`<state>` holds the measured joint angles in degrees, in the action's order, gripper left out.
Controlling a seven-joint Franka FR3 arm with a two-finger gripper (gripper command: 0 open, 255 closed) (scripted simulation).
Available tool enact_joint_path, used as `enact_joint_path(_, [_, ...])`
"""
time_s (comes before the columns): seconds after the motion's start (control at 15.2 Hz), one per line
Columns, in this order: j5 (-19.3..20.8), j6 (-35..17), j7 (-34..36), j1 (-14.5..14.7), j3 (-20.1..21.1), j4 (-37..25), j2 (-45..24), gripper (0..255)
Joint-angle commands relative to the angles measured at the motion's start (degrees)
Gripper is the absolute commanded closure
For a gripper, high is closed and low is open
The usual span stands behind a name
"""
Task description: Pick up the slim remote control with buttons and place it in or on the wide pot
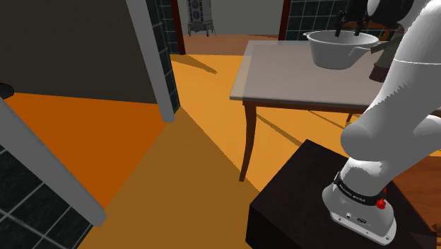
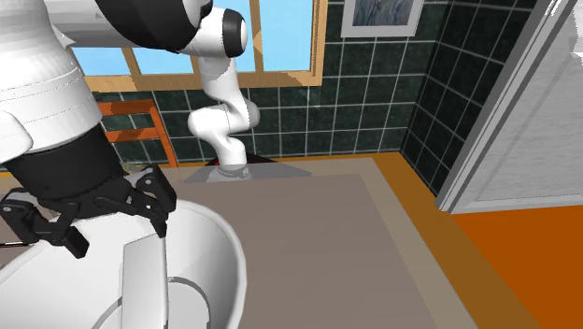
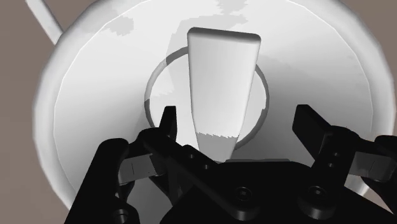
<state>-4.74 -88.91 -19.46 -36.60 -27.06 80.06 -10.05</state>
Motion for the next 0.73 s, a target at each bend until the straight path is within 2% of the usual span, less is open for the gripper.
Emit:
enact_joint_path(0.0, [-0.56, 3.56, -0.16, -0.47, -0.12, -4.59, -1.16, 0])
enact_joint_path(0.13, [-1.57, 7.97, -0.58, -1.41, -0.33, -10.81, -3.17, 0])
enact_joint_path(0.66, [-1.56, 7.97, -0.57, -1.43, -0.32, -10.82, -3.17, 0])
